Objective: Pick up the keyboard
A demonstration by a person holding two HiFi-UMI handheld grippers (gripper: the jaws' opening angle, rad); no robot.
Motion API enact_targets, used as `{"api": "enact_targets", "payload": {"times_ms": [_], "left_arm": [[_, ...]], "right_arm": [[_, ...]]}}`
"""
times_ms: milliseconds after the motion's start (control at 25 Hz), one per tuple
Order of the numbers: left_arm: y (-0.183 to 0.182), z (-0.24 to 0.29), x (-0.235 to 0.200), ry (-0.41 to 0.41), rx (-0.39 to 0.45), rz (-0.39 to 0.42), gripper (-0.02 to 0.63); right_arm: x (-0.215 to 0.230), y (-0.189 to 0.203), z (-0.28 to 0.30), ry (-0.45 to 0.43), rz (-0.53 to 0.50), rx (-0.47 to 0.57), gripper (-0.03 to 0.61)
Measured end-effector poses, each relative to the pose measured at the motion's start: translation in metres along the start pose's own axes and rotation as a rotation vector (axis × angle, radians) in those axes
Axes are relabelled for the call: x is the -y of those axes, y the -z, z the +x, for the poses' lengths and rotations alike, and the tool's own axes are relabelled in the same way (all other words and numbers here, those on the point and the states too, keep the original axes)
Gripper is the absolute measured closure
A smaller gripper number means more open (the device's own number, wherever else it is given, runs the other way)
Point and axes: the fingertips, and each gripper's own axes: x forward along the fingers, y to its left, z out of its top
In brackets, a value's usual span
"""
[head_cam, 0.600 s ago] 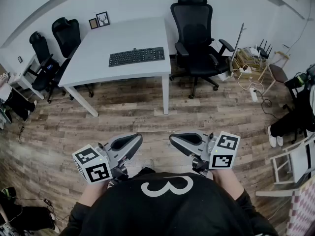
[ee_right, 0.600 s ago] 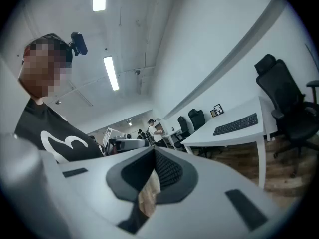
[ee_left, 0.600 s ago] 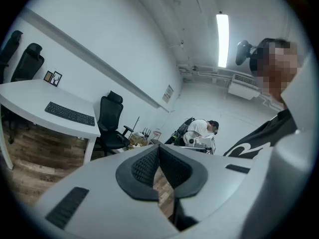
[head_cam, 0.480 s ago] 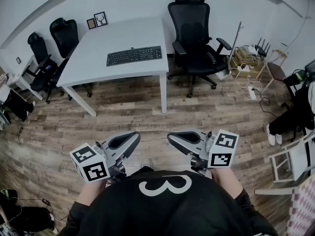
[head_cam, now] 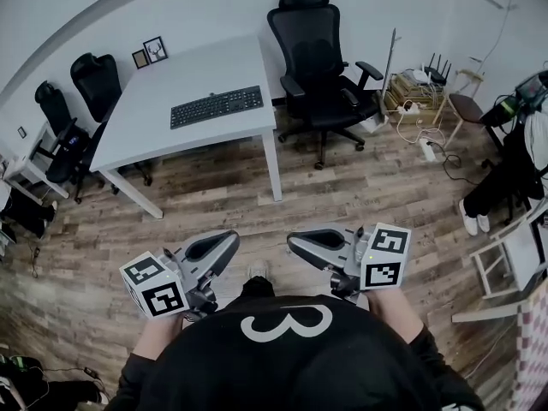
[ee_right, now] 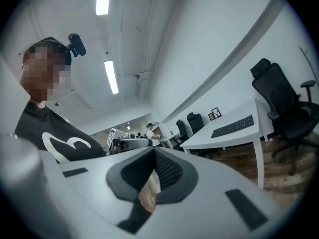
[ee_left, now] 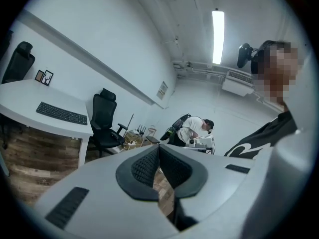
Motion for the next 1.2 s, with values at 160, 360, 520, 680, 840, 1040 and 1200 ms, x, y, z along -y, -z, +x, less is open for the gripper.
{"api": "enact_targets", "payload": {"times_ms": [160, 360, 520, 680, 840, 1040, 1200], "left_arm": [[0.002, 0.008, -0.008, 0.018, -0.001, -0.016, 0.6], [-0.007, 0.009, -0.035, 0.022, 0.027, -0.045, 0.601], [-0.016, 0.009, -0.068, 0.017, 0.045, -0.068, 0.6], [-0.032, 0.011, -0.111, 0.007, 0.054, -0.092, 0.6], [-0.053, 0.014, -0.169, -0.005, 0.061, -0.123, 0.6], [-0.083, 0.028, -0.245, 0.0, 0.033, -0.154, 0.6], [-0.112, 0.037, -0.301, 0.046, 0.021, -0.16, 0.6]], "right_arm": [[0.008, 0.001, 0.002, 0.004, 0.016, -0.008, 0.57], [0.029, -0.007, 0.018, 0.012, 0.03, -0.03, 0.569], [0.053, -0.012, 0.041, 0.019, 0.041, -0.049, 0.569], [0.09, -0.024, 0.074, 0.026, 0.062, -0.061, 0.569], [0.133, -0.037, 0.111, 0.042, 0.086, -0.061, 0.569], [0.197, -0.052, 0.156, 0.084, 0.137, -0.061, 0.569], [0.248, -0.067, 0.19, 0.12, 0.181, -0.063, 0.569]]}}
